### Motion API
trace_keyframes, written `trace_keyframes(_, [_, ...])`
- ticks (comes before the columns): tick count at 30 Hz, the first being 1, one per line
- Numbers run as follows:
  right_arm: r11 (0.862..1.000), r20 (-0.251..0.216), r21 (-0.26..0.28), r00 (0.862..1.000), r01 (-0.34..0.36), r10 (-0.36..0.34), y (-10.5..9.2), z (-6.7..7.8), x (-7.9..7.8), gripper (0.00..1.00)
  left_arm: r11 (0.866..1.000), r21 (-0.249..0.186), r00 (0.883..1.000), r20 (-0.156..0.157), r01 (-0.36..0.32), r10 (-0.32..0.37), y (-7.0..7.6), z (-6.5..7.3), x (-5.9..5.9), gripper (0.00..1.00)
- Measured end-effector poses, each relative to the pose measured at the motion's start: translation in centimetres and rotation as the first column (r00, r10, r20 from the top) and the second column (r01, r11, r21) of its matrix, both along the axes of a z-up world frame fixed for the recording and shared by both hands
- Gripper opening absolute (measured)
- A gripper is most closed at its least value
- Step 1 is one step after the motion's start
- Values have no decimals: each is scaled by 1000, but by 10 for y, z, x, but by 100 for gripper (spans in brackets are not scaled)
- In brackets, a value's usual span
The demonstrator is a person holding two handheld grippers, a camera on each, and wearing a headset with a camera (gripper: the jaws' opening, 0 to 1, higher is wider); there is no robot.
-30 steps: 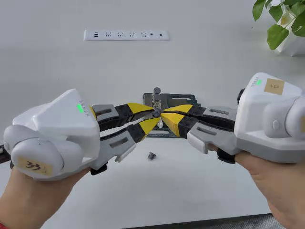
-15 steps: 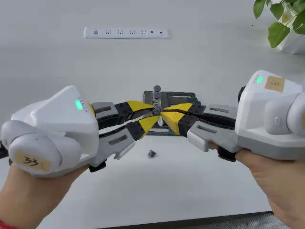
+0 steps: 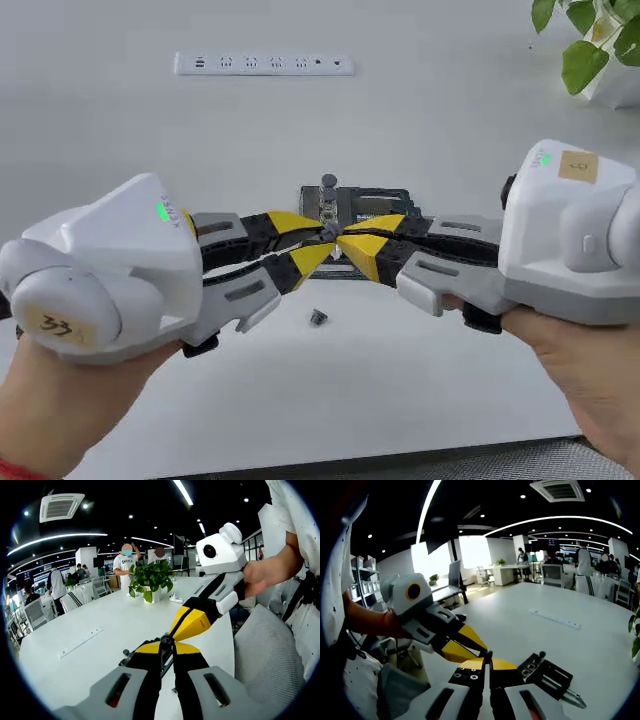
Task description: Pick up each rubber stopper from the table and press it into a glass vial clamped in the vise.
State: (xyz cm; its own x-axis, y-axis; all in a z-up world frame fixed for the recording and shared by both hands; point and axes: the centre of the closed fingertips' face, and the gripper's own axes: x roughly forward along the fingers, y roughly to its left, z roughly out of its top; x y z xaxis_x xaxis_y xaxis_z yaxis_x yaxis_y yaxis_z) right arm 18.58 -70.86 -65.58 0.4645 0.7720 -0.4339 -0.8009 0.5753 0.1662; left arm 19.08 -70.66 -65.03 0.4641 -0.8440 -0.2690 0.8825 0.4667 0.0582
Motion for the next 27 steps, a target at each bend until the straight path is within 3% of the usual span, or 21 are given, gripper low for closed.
trace_keyframes(5, [999, 5, 12, 999, -47, 47, -3, 11, -3, 2, 1000, -11, 1000, -5, 18, -18, 3, 4, -1, 4])
trace_keyframes(8, [992, 12, 15, 992, -126, 126, -6, 14, -8, 7, 998, -30, 999, -17, 50, -50, 4, 10, -4, 4])
trace_keyframes(10, [980, 23, 10, 980, -197, 196, -7, 20, -12, 10, 995, -41, 995, -29, 92, -93, 4, 14, -9, 4])
trace_keyframes(12, [965, 22, 21, 965, -262, 262, -5, 27, -19, 12, 988, -86, 989, -49, 132, -136, 3, 23, -14, 4])
trace_keyframes(14, [947, 37, 26, 947, -320, 319, -6, 33, -21, 14, 985, -94, 987, -49, 145, -151, 7, 30, -14, 4])
trace_keyframes(18, [932, 52, 48, 933, -359, 357, -4, 46, -24, 15, 972, -130, 977, -59, 198, -207, 10, 44, -21, 4])
trace_keyframes(23, [902, 65, 114, 909, -417, 412, 3, 64, -31, 15, 952, -187, 963, -68, 243, -259, 13, 61, -31, 4])
trace_keyframes(27, [884, 78, 139, 894, -447, 441, 9, 75, -36, 15, 925, -273, 954, -70, 263, -291, 14, 80, -37, 4])
